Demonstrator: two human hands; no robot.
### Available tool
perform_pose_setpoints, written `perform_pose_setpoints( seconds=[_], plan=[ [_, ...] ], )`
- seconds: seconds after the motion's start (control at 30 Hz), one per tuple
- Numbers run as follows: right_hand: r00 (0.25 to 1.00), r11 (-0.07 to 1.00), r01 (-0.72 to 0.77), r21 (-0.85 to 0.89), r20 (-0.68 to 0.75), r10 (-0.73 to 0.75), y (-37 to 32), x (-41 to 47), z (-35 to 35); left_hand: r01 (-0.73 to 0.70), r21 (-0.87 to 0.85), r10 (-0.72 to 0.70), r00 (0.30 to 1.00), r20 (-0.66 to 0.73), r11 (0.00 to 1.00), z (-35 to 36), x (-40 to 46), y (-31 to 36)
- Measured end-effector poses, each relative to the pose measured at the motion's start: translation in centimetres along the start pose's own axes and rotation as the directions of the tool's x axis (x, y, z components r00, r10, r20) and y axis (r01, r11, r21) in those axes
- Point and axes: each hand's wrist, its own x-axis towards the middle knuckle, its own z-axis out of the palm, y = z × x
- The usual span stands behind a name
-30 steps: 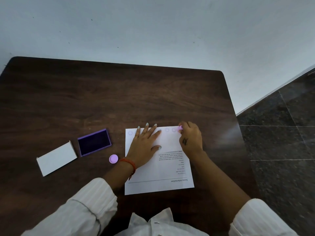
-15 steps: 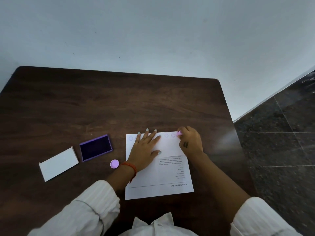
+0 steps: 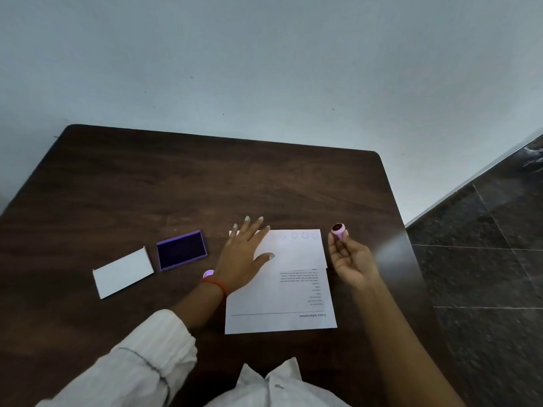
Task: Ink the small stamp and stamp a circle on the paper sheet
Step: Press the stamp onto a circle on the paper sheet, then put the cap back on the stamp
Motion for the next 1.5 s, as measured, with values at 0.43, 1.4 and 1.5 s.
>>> perform_pose_setpoints(
  seconds=[0.43, 1.4, 1.5],
  plan=[
    [0.964, 0.966, -0.24, -0.097, 0.093, 0.249, 7.7, -3.0, 1.0, 0.336, -0.235, -0.376, 0.914, -0.154, 0.912, -2.9, -9.6, -3.4],
    [0.974, 0.554, 0.036, -0.831, 0.154, 0.168, 17.4, -2.8, 5.3, 0.347, -0.327, -0.401, 0.909, -0.114, 0.879, -3.0, -10.0, -5.0],
    [0.969, 0.51, 0.101, -0.854, 0.2, 0.144, 17.4, -3.0, 5.2, 0.336, -0.344, -0.395, 0.912, -0.116, 0.877, -3.5, -10.0, -4.7]
  ],
)
